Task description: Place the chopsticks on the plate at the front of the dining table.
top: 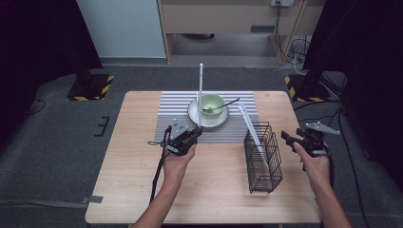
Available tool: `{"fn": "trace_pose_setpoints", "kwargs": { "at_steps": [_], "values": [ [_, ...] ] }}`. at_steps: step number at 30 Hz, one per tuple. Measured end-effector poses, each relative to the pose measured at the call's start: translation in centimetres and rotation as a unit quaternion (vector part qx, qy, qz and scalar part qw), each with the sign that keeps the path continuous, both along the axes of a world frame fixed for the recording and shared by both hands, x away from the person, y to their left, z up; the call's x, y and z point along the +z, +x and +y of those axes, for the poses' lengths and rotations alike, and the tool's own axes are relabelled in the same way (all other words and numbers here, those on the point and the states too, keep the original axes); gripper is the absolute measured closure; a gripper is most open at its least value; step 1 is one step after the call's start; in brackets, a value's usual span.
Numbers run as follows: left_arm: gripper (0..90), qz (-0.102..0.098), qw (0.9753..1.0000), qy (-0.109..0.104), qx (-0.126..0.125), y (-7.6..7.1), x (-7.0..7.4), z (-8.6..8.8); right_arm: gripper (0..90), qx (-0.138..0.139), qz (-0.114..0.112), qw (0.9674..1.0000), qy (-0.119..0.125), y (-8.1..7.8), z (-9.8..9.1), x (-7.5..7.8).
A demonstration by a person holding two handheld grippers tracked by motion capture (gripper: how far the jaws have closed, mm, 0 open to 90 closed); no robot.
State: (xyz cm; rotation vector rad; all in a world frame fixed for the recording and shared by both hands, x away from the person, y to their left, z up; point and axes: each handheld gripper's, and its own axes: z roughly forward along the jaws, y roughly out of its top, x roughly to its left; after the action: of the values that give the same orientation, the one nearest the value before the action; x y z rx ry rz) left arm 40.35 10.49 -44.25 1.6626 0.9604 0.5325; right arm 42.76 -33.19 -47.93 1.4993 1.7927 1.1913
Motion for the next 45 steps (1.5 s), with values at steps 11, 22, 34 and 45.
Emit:
{"fn": "trace_pose_setpoints", "kwargs": {
  "at_steps": [11,22,34,45],
  "values": [
    [86.7,0.005,0.9999,0.0,0.015,0.6,0.3,0.0,21.7,-0.013,0.043,0.9985,-0.032,0.3,0.8,-3.8],
    [86.7,0.004,0.9994,-0.006,0.033,1.4,0.7,0.0,18.9,-0.021,0.076,0.9962,-0.037,0.1,1.6,-6.3],
    [86.7,0.009,0.9985,-0.015,0.051,1.9,0.9,0.3,14.8,-0.039,0.086,0.993,-0.071,0.4,2.0,-7.0],
    [86.7,0.015,0.9979,-0.014,0.062,2.6,1.1,0.7,10.9,-0.04,0.095,0.9907,-0.089,0.6,2.5,-7.2]
  ]
}}
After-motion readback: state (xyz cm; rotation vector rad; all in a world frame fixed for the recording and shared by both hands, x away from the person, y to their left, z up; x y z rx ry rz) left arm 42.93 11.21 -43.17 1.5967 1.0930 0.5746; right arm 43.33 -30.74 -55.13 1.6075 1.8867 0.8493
